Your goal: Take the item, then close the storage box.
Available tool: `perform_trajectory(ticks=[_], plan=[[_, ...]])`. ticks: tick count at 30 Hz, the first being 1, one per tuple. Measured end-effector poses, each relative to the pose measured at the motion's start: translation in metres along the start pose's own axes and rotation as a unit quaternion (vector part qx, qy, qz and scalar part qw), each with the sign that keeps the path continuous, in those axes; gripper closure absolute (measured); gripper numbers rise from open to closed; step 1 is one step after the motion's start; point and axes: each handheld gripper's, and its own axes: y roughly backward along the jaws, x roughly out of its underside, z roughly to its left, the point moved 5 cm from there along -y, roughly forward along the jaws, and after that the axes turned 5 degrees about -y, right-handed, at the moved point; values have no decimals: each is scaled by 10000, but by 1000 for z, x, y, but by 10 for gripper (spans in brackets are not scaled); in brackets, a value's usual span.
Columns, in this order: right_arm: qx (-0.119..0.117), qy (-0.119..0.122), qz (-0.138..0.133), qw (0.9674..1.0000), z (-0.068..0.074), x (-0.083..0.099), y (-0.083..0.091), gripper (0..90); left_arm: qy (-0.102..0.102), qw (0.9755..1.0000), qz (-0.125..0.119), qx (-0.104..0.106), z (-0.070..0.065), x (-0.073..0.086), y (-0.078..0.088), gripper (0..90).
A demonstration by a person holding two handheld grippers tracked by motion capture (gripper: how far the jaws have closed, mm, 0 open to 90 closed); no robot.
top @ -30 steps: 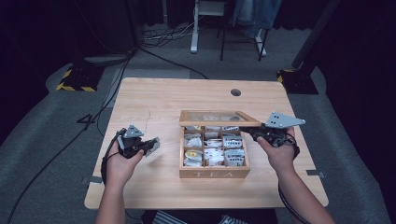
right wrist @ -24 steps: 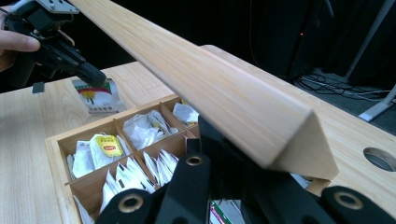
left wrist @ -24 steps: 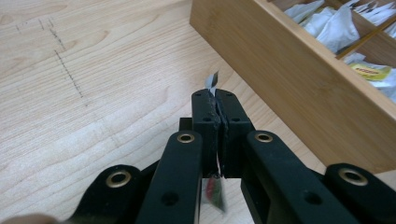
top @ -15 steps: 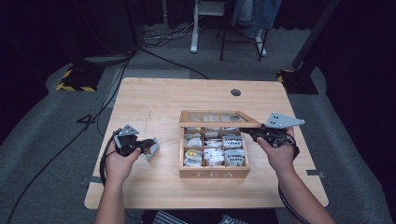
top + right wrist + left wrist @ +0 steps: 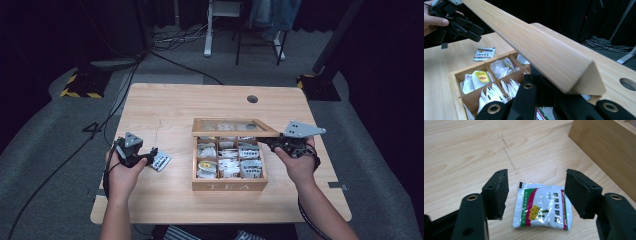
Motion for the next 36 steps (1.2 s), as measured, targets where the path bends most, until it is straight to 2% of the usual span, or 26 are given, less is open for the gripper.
perform_trajectory(ticks=[2, 3, 4, 5, 6, 7, 8, 9, 10, 11, 12, 13, 14, 15, 17, 18, 19, 20, 21, 22, 25, 30, 32, 33, 36], plan=[[1, 0, 0, 10000, 0, 0, 0, 900, -7, 10000, -46, 10, -1, -1, 2, 349], [5, 2, 0, 10000, 0, 0, 0, 900, -37, 9998, -105, 155, -7, -4, 5, 348], [5, 2, 0, 10000, 0, 0, 0, 900, -37, 9998, -105, 155, -7, -4, 5, 347], [11, -8, 3, 10000, 0, -1, 0, 900, -117, 9992, -142, 346, -14, -8, 9, 346], [10, -7, 1, 10000, 0, -1, 0, 900, -117, 9992, -142, 346, -14, -8, 9, 345], [9, -7, 1, 10000, 0, -1, 0, 900, -157, 9986, -169, 477, -21, -12, 13, 341], [9, -7, 1, 10000, 0, -1, 0, 900, -157, 9986, -169, 477, -21, -12, 13, 341], [9, 0, 0, 10000, 0, -1, 0, 900, -271, 9980, -163, 549, -29, -15, 17, 339], [9, 1, -12, 10000, -1, -1, 0, 900, -271, 9980, -163, 549, -29, -15, 17, 335], [5, -3, -10, 10000, -1, -1, 1, 900, -336, 9970, -170, 681, -37, -18, 19, 333], [5, -3, -10, 10000, -1, -1, 1, 900, -336, 9970, -170, 681, -37, -18, 19, 332], [-1, -6, -5, 10000, 0, -1, 1, 900, -399, 9958, -178, 807, -46, -20, 20, 331], [-4, -8, -5, 10000, 0, -1, 1, 900, -399, 9958, -178, 807, -46, -20, 20, 330], [-7, -8, -12, 10000, 0, -2, 1, 900, -496, 9944, -140, 922, -56, -19, 20, 328], [-6, -7, -15, 10000, 0, -2, 2, 900, -568, 9928, -122, 1050, -66, -15, 18, 328], [-6, -7, -15, 10000, 0, -2, 2, 900, -568, 9928, -122, 1050, -66, -15, 18, 328], [-6, -2, -16, 10000, 0, -2, 3, 900, -620, 9907, -56, 1212, -76, -9, 17, 328], [-6, -2, -16, 10000, 0, -2, 3, 900, -620, 9907, -56, 1212, -76, -9, 17, 328], [-1, -15, -14, 10000, 0, -2, 3, 900, -684, 9895, 19, 1274, -85, -3, 14, 326], [-3, -10, -15, 10000, 0, -2, 4, 900, -684, 9895, 19, 1274, -85, -3, 14, 326], [-9, -14, 18, 10000, 1, -2, 5, 900, -821, 9867, 132, 1398, -97, 10, 7, 319], [-37, -32, 58, 10000, 2, -1, 6, 900, -688, 9858, 213, 1517, -101, 24, 2, 317], [-49, -38, 92, 9999, 2, -1, 7, 900, -581, 9861, 193, 1545, -101, 30, 1, 315], [-61, -32, 106, 9999, 2, 0, 7, 900, -499, 9855, 227, 1608, -102, 35, -1, 315], [-83, -44, 158, 9998, 3, 1, 7, 900, -518, 9852, 281, 1608, -102, 38, -4, 314]])
